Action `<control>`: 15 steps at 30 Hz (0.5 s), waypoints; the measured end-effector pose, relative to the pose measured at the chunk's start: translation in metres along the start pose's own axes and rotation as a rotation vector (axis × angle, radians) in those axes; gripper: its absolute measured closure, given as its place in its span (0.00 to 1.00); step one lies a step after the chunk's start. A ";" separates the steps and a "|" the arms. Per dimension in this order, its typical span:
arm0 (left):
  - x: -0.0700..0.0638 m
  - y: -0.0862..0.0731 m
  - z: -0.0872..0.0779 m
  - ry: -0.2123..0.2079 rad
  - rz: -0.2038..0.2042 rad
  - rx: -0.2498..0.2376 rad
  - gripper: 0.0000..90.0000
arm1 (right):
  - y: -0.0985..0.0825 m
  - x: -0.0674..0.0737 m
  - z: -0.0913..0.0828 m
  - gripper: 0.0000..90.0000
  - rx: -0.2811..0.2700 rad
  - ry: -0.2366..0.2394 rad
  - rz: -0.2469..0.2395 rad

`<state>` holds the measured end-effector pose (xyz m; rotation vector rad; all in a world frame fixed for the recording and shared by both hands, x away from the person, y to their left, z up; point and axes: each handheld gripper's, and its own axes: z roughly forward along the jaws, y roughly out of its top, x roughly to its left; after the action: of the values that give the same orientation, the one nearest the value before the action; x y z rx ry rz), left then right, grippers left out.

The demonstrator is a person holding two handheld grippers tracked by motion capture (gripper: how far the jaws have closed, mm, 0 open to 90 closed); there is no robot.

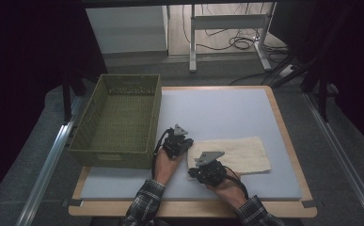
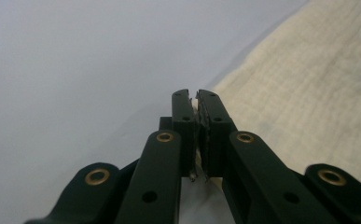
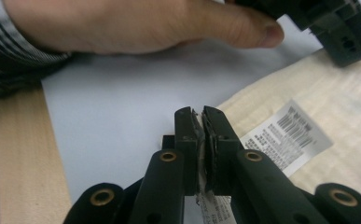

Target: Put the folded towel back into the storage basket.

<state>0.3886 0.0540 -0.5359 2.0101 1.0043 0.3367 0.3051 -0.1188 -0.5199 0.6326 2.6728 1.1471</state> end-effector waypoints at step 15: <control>-0.027 0.050 0.000 -0.036 0.093 -0.063 0.96 | -0.013 -0.026 -0.058 0.95 -0.118 -0.051 0.074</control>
<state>0.3975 0.0174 -0.4936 2.0026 0.8692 0.3766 0.3068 -0.1762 -0.4895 0.7354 2.5369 1.2782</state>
